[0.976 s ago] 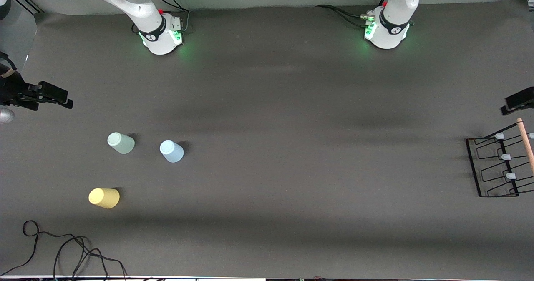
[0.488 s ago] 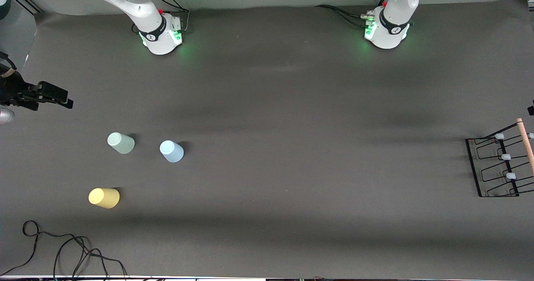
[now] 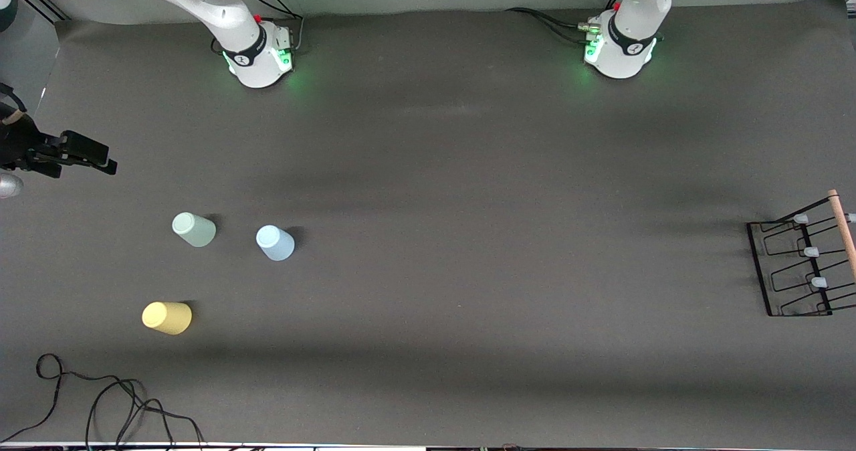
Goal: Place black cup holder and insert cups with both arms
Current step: 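Lower the left gripper over the black wire rack and grasp its wooden rod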
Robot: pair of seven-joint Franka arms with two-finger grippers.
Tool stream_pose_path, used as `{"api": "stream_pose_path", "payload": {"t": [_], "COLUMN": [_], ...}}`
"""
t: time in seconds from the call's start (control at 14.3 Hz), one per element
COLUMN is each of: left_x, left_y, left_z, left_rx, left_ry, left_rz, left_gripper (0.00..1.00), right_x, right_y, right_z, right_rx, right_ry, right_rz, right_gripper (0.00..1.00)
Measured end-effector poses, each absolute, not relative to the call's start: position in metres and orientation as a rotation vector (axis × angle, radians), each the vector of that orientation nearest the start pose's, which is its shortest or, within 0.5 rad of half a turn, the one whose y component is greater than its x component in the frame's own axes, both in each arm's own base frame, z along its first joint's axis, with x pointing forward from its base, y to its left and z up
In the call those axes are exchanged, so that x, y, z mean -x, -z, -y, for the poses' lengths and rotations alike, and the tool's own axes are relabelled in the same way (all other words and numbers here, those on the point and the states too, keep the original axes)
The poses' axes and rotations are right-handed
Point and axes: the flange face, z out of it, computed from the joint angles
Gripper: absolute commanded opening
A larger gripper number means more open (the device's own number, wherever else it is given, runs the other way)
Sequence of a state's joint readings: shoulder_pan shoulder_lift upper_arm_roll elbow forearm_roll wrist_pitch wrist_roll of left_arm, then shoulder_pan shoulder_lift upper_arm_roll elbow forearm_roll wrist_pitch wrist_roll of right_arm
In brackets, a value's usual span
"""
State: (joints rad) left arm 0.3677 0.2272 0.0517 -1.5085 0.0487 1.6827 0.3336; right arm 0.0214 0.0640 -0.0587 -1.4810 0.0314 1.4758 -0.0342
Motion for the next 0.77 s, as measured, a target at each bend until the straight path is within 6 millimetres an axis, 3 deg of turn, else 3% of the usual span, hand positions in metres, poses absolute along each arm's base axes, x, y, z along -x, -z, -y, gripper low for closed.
{"api": "stream_pose_path", "payload": {"t": [0.77], "left_x": [-0.592], "left_y": [-0.467], "left_z": [-0.29], "left_rx": [3.093], "left_ry": [-0.096], "left_rz": [0.051], "left_gripper": [0.96], "right_x": [-0.565], "right_y": [-0.623], "right_z": [0.015], "right_rx": [3.111], "right_ry": [-0.102], "right_rz": [0.0], "right_gripper": [1.0]}}
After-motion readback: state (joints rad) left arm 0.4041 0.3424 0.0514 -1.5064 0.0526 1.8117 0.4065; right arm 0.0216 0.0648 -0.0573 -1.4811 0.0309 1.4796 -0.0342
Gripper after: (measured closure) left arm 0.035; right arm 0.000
